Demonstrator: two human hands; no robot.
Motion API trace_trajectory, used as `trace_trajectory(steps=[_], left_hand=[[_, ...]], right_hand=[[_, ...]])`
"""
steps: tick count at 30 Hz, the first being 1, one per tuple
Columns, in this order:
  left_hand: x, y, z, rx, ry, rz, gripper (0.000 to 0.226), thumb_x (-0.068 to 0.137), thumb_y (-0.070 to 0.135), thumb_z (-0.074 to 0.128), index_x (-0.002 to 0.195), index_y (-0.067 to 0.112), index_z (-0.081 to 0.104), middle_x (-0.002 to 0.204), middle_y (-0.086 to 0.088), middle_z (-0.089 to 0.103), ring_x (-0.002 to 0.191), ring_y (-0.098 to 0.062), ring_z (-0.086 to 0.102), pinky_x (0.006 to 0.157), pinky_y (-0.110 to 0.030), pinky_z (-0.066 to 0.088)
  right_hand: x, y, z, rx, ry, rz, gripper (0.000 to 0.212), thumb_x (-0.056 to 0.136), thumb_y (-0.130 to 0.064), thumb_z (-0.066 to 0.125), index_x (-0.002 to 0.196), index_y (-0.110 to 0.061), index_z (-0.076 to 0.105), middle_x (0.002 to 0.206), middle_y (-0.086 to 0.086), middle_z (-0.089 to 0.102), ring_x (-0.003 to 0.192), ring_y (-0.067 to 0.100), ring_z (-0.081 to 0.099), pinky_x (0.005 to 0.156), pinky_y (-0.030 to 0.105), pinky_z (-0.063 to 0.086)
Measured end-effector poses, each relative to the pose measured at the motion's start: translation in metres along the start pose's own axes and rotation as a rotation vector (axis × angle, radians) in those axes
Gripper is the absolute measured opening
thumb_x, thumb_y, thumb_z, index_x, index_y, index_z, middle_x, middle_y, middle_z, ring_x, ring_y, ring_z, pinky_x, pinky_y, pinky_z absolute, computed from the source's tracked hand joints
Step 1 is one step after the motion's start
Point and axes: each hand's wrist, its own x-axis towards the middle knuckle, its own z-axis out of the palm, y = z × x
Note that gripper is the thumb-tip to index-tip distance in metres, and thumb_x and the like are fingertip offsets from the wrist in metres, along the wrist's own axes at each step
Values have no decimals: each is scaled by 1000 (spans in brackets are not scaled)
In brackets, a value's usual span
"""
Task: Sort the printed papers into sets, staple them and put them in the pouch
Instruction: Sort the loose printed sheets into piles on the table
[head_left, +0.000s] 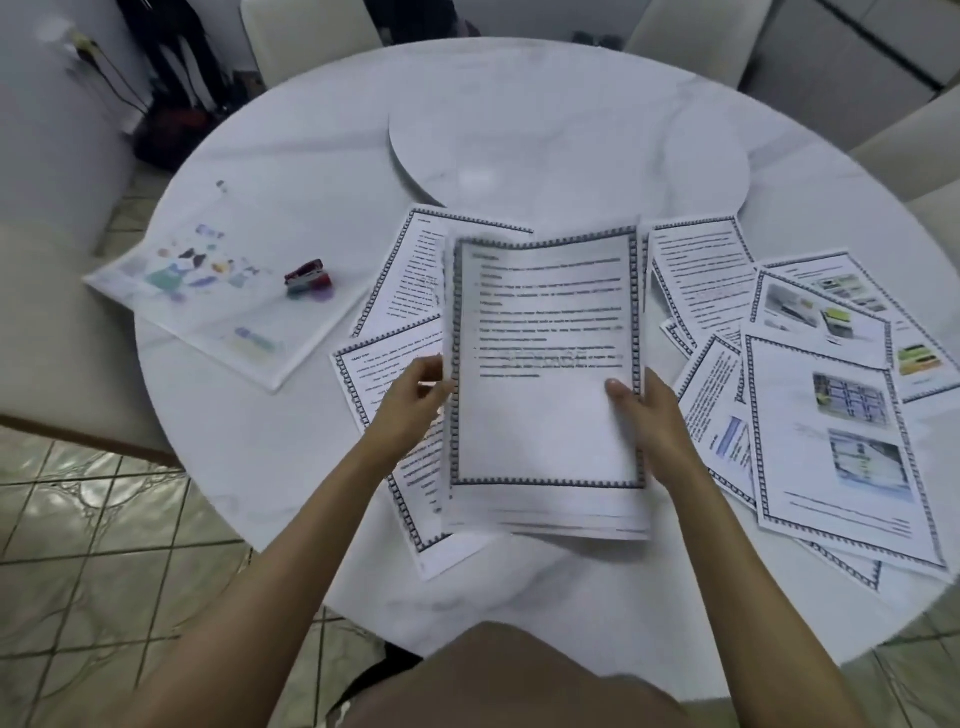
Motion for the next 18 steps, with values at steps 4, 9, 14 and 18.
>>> trace_trajectory(steps=[4,9,14,18], left_hand=[[-6,-33,-15,20,327,-195,31,92,11,48,121,20,54,125,-4,54,110,-19,53,88,-34,46],[-23,-51,-38,-49,530,-355,43,92,10,47,135,13,42,134,-11,47,117,-26,49,95,-36,41],[-15,-45,-40,-215,468,-449,39,94,14,46,131,3,45,99,-11,56,77,-22,54,69,-29,46],[-10,-39,-34,-159,412,-452,24,94,16,47,72,12,56,62,-2,45,54,-15,32,53,-27,26]], right_hand=[[-1,27,-25,0,129,22,35,94,-22,51,128,-13,51,121,1,58,111,18,54,97,34,43],[-1,59,-46,76,205,155,47,92,-30,54,135,-15,45,135,6,52,123,26,49,106,48,38],[-2,60,-41,84,216,195,49,92,-29,54,136,-11,43,138,8,50,125,26,48,106,48,38],[-2,61,-32,112,192,198,39,94,-23,53,131,-12,48,129,6,55,118,26,52,104,47,41]])
